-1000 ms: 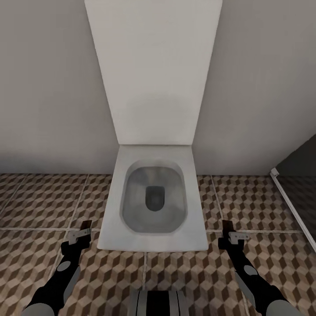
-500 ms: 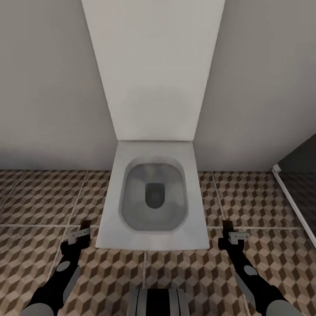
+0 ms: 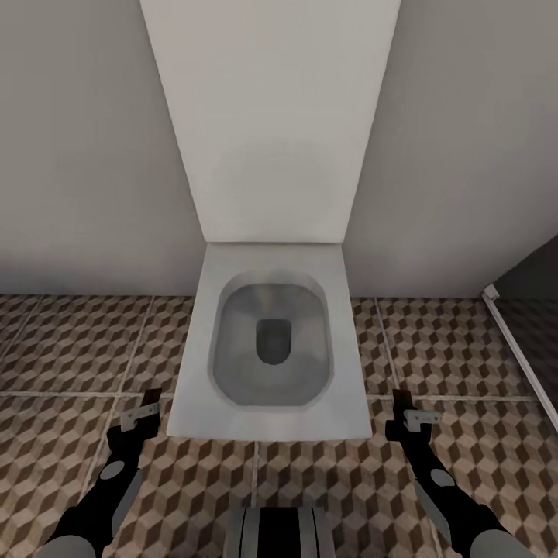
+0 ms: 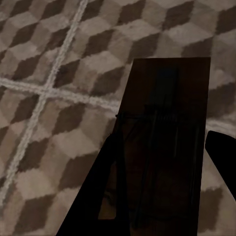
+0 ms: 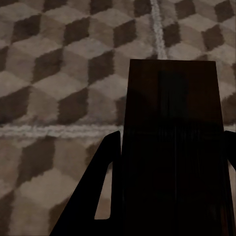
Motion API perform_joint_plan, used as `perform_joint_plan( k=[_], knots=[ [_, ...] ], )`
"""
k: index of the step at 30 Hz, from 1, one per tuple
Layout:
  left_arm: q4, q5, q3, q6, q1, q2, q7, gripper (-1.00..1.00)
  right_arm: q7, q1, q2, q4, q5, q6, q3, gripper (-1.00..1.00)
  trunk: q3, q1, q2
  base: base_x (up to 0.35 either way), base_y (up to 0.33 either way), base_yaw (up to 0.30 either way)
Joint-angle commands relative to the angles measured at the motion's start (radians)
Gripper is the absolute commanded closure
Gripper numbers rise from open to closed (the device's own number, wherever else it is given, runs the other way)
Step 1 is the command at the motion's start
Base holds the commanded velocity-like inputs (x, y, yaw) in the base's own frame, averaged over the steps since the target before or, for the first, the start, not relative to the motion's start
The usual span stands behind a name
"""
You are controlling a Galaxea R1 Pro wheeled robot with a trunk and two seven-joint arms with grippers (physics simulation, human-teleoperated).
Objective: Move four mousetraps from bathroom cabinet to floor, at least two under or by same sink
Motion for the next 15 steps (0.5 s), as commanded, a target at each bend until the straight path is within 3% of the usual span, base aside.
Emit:
perform_joint_plan(
  k=[1, 7, 15],
  knots=[
    [0.001, 0.004, -0.001, -0.004, 0.0, 0.0, 0.002, 1.0, -0.001, -0.001, -0.001, 0.001, -0.011, -0.004, 0.008, 1.0, -0.001, 0.0, 0.0, 0.0, 0.0, 0.0],
    [-0.001, 0.003, -0.001, -0.027, 0.0, 0.0, 0.022, 1.0, 0.0, 0.0, -0.001, 0.001, -0.012, -0.004, 0.008, 1.0, -0.001, 0.0, 0.0, 0.0, 0.0, 0.0],
    [-0.02, 0.002, -0.006, -0.082, 0.001, -0.016, 0.191, 1.0, -0.001, -0.001, -0.001, 0.001, -0.012, -0.003, 0.007, 1.0, -0.001, 0.0, 0.0, 0.0, 0.0, 0.0]
  ],
)
